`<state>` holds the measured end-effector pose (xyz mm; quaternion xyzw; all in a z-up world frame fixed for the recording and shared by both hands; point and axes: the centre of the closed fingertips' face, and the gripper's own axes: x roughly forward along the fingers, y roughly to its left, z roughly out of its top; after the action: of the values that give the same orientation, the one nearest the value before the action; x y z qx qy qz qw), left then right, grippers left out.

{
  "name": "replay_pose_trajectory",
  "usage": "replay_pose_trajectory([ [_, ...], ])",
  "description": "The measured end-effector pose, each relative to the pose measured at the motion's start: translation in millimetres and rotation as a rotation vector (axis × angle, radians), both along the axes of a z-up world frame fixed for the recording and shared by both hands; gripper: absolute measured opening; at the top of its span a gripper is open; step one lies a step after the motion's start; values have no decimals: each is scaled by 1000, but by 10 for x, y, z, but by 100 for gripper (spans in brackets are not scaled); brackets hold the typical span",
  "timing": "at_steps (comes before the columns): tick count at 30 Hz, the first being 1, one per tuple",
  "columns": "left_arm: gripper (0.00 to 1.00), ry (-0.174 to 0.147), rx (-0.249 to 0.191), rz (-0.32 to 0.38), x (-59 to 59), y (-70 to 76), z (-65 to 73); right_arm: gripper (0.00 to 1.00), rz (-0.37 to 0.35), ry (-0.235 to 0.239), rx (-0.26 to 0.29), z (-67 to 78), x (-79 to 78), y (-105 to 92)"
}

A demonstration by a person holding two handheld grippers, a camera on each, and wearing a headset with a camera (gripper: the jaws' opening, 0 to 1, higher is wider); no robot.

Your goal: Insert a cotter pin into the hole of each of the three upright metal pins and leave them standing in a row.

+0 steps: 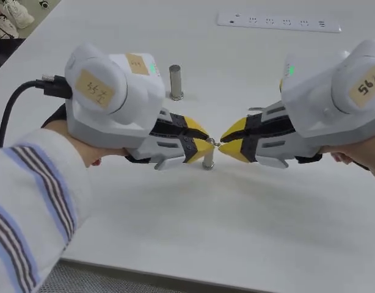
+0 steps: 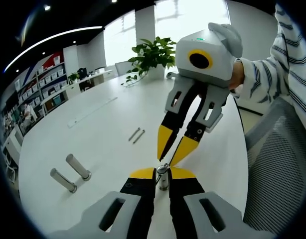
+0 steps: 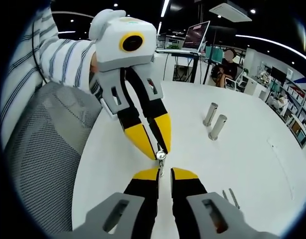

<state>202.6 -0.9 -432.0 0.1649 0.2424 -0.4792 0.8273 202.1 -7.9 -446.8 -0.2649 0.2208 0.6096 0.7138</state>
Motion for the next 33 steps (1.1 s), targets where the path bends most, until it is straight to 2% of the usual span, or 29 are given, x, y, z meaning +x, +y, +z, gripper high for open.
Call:
replay_pose_trajectory([
  [4,16,-9,-15,11,-16,25,57,7,-30,21,26,6,-7,-25],
  [7,27,-20,-23,13,-45,40,97,11,-51,77,98,44,-71,9],
  [10,35,-28,-37,48,-64,100,150,12,-76,95,134,40,-68,0],
  [14,60,-13,-98,92,-106,155,218,17,-96,123,181,37,-84,22],
  [17,67,4,-131,130,-136,231,237,19,-110,140,209,26,-89,42],
  [20,74,0,-148,174,-132,313,240,23,-123,154,232,-15,-77,53],
  [22,80,14,-164,206,-144,368,228,24,-140,203,299,-12,-78,109],
  [25,92,19,-177,250,-144,452,191,27,-148,216,336,-45,-44,119],
  [29,95,42,-173,274,-190,537,113,30,-149,241,369,-64,-68,158],
  [33,99,65,-182,287,-238,572,52,29,-140,243,365,-121,-94,176],
])
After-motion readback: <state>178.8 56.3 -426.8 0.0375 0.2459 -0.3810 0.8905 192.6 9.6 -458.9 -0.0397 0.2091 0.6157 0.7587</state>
